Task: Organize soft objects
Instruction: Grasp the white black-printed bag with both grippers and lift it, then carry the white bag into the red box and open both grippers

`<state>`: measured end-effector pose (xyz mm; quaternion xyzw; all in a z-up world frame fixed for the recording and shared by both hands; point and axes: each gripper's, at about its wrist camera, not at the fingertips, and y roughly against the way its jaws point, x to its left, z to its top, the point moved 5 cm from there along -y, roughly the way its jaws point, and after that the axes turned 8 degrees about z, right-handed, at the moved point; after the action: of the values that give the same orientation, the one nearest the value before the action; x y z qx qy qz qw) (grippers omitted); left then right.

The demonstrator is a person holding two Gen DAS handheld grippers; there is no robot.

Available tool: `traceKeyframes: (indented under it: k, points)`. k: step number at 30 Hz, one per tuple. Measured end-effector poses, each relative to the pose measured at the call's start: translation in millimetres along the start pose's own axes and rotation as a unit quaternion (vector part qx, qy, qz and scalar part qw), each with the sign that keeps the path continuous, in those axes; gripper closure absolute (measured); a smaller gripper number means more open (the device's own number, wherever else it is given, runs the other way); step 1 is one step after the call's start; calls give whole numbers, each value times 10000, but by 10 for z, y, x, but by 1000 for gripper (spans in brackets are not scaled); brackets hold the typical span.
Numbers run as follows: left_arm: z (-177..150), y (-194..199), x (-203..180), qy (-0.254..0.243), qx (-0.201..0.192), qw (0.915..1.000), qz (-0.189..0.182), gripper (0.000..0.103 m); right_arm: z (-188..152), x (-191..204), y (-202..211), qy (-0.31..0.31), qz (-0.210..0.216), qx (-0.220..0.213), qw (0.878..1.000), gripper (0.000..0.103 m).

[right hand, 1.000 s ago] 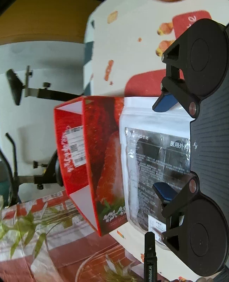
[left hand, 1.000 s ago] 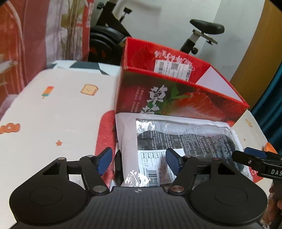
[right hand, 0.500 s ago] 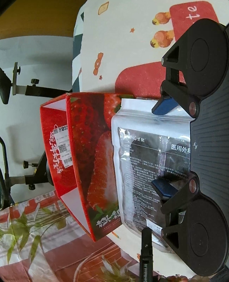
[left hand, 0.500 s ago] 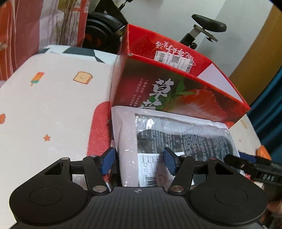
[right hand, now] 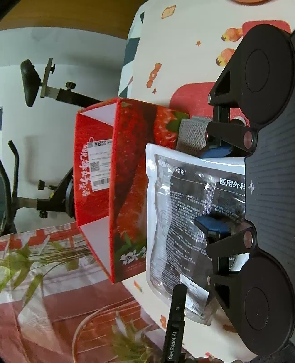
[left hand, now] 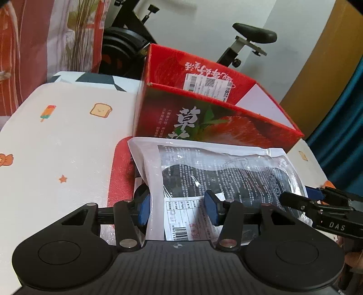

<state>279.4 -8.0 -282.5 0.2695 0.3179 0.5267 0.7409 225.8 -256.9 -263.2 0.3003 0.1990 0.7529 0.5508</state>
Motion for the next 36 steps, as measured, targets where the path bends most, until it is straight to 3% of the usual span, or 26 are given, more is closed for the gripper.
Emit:
traceKeyframes:
  k: [8,17,27,36]
  points:
    - [-42,232,-8,25,-216,9997,-57,52,55,87,237,52,61,-210,9997,57]
    - [159,525,-119,-209,-651,9976,-116,52,297,168,476,157,118,-585,9981,57]
    - [678,604,-268,-407,-1122,9926,-229,52,776,30,529,163,105,-919,9956,57]
    - [1401,201,-447,-522,-1306,9896,-299,52,1450,-323,254,214,-186,-1135,9931,57]
